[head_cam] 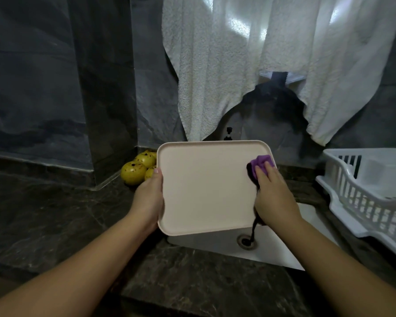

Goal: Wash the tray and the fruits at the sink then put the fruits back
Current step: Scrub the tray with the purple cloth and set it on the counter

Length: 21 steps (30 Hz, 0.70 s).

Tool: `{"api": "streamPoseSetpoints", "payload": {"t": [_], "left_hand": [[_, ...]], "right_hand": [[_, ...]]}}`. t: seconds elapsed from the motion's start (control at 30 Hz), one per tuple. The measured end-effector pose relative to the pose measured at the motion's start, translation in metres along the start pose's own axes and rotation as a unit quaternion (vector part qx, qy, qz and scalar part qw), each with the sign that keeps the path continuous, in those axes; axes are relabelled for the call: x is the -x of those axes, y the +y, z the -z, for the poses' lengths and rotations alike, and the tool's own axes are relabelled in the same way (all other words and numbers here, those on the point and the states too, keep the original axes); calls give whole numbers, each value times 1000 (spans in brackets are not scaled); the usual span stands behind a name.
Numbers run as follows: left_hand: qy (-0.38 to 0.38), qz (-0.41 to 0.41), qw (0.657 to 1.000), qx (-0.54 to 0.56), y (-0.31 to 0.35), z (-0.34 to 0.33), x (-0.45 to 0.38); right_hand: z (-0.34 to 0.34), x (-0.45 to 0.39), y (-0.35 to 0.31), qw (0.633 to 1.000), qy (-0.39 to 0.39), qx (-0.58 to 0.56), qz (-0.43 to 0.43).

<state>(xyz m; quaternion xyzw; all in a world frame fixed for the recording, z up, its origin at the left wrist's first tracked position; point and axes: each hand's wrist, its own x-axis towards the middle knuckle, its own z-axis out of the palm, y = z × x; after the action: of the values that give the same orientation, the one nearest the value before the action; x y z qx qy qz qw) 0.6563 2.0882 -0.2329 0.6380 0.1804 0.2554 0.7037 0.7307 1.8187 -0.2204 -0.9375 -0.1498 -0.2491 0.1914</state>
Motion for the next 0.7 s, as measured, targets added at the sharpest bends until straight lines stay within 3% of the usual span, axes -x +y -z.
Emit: {"api": "streamPoseSetpoints", "payload": {"t": [0.2,0.33,0.47,0.6,0.7], "left_hand": [[5,-8,999,-38,-5,-9,13],[5,-29,999,-15,0,-21,16],[-22,-56,998,-6,3,-37,16],[-28,-61,998,-5,2,-34,12],[-18,-24,1000,-8,3,-22,11]], "right_hand": [[10,-35,-16,996,57,-46,-56],[3,-48,-44,995,45,-76,-56],[-11,-35,-96,990,14,-108,93],[-23,6,-103,958,-25,-81,274],[-22,16,-66,968,-26,-44,246]]}}
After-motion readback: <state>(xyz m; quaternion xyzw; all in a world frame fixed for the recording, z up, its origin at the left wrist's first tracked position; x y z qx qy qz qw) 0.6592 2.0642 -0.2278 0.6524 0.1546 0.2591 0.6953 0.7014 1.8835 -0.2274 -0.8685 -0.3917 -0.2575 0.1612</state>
